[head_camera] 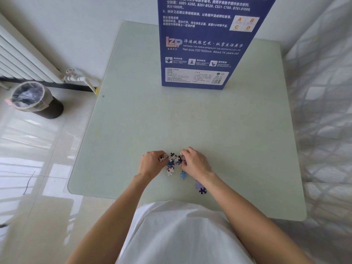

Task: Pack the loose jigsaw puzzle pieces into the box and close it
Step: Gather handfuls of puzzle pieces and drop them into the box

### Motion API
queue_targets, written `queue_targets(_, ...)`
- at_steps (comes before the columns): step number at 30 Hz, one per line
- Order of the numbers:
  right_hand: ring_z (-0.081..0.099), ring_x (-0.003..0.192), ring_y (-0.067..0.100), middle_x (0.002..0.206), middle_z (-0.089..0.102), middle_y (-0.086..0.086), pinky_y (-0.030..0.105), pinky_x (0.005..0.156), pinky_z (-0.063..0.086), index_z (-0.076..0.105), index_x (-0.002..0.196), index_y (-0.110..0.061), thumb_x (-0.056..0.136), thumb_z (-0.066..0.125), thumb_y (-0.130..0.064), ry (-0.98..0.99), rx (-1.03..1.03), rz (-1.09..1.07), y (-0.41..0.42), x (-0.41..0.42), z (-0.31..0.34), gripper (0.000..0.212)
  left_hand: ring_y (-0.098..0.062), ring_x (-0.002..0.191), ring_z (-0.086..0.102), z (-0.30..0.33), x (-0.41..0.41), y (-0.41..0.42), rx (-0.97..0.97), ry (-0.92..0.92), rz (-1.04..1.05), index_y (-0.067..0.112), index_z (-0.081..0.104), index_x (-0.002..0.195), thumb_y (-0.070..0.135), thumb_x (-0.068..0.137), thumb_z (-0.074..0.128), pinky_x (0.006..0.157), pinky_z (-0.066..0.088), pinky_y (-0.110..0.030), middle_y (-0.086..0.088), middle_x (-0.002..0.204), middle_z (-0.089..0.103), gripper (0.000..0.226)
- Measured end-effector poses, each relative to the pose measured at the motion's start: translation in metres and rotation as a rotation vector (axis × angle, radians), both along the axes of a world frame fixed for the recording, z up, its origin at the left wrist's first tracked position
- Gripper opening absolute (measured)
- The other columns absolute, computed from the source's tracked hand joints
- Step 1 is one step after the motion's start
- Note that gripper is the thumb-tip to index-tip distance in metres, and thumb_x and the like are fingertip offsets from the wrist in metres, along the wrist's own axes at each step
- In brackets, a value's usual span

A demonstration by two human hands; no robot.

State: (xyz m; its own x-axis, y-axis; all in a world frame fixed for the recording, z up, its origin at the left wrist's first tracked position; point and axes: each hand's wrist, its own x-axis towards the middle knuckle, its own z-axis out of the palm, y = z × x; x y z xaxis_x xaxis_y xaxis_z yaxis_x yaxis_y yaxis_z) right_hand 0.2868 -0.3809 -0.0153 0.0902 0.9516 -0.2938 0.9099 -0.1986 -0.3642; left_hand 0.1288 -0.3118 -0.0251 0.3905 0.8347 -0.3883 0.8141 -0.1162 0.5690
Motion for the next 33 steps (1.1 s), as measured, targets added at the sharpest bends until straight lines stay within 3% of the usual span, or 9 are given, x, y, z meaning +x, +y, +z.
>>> queue_targets(4, 0.057, 0.068, 0.029, 0.08, 0.058, 0.01, 0.03, 0.054, 0.035, 0.058, 0.089, -0.001, 0.085, 0.048, -0.002, -0.033, 0.03, 0.001, 0.002, 0.008, 0.001, 0.01, -0.025, 0.058, 0.043, -0.001, 0.0, 0.002, 0.004, 0.005, -0.002, 0.012, 0.062, 0.071, 0.022, 0.081, 0.063, 0.053, 0.033, -0.028, -0.003, 0.058, 0.054, 0.015)
queue_targets(8, 0.045, 0.045, 0.005, 0.055, 0.046, 0.0, 0.016, 0.043, 0.031, 0.048, 0.067, -0.006, 0.087, 0.052, -0.003, 0.16, 0.041, -0.276, 0.001, 0.027, 0.017, 0.02, -0.025, 0.062, 0.055, 0.009, 0.003, 0.006, 0.035, -0.042, -0.018, 0.013, 0.067, 0.077, 0.023, 0.082, 0.062, 0.057, 0.042, -0.029, -0.003, 0.066, 0.064, 0.011)
queue_targets(13, 0.062, 0.06, 0.022, 0.07, 0.068, 0.009, 0.03, 0.062, 0.049, 0.063, 0.076, -0.006, 0.082, 0.064, -0.01, 0.483, 0.104, -0.378, 0.017, 0.062, 0.073, 0.007, -0.013, 0.067, 0.06, 0.064, 0.025, 0.04, 0.218, -0.226, -0.088, 0.021, 0.072, 0.089, 0.024, 0.084, 0.066, 0.061, 0.046, -0.025, 0.006, 0.079, 0.07, 0.009)
queue_targets(19, 0.066, 0.064, 0.008, 0.078, 0.071, 0.003, 0.014, 0.064, 0.05, 0.067, 0.088, -0.012, 0.082, 0.065, 0.0, 0.665, 0.388, -0.256, 0.081, 0.105, 0.203, 0.013, -0.009, 0.061, 0.057, 0.19, 0.08, 0.125, 0.597, -0.482, -0.133, 0.021, 0.072, 0.091, 0.033, 0.079, 0.063, 0.057, 0.047, -0.025, 0.006, 0.081, 0.069, 0.02)
queue_targets(22, 0.066, 0.067, 0.001, 0.079, 0.069, -0.007, 0.012, 0.067, 0.05, 0.065, 0.089, -0.019, 0.082, 0.068, -0.007, 0.595, 0.6, -0.207, 0.118, 0.129, 0.258, 0.015, -0.007, 0.065, 0.058, 0.258, 0.114, 0.171, 0.855, -0.593, -0.177, 0.019, 0.073, 0.091, 0.032, 0.082, 0.064, 0.058, 0.047, -0.022, 0.004, 0.083, 0.07, 0.018)
queue_targets(25, 0.064, 0.073, -0.005, 0.084, 0.067, -0.009, 0.011, 0.069, 0.05, 0.066, 0.097, -0.012, 0.084, 0.067, -0.013, 0.461, 0.755, -0.159, 0.154, 0.152, 0.297, 0.014, -0.01, 0.066, 0.057, 0.307, 0.144, 0.213, 1.007, -0.57, -0.181, 0.019, 0.071, 0.09, 0.031, 0.083, 0.061, 0.059, 0.044, -0.023, 0.004, 0.081, 0.068, 0.017)
queue_targets(27, 0.065, 0.073, -0.002, 0.085, 0.068, -0.003, 0.014, 0.068, 0.052, 0.067, 0.097, -0.007, 0.084, 0.066, -0.012, 0.381, 0.831, -0.15, 0.179, 0.165, 0.315, 0.014, -0.019, 0.07, 0.059, 0.322, 0.16, 0.241, 0.976, -0.428, -0.193, 0.018, 0.069, 0.088, 0.034, 0.083, 0.058, 0.061, 0.047, -0.029, 0.001, 0.079, 0.067, 0.019)
queue_targets(30, 0.066, 0.07, 0.014, 0.079, 0.07, 0.004, 0.034, 0.07, 0.054, 0.066, 0.09, -0.005, 0.085, 0.062, -0.014, 0.193, 0.937, -0.096, 0.211, 0.185, 0.332, 0.01, -0.029, 0.077, 0.06, 0.332, 0.176, 0.268, 0.893, -0.208, -0.246, 0.016, 0.067, 0.092, 0.031, 0.084, 0.059, 0.066, 0.048, -0.035, -0.006, 0.08, 0.067, 0.019)
queue_targets(33, 0.062, 0.068, 0.02, 0.079, 0.068, 0.006, 0.033, 0.064, 0.048, 0.066, 0.091, -0.005, 0.087, 0.058, -0.012, -0.061, 0.952, 0.085, 0.232, 0.196, 0.34, 0.012, -0.03, 0.089, 0.061, 0.334, 0.183, 0.278, 0.861, -0.118, -0.296, 0.015, 0.063, 0.107, 0.03, 0.085, 0.063, 0.074, 0.048, -0.035, -0.007, 0.098, 0.069, 0.027)
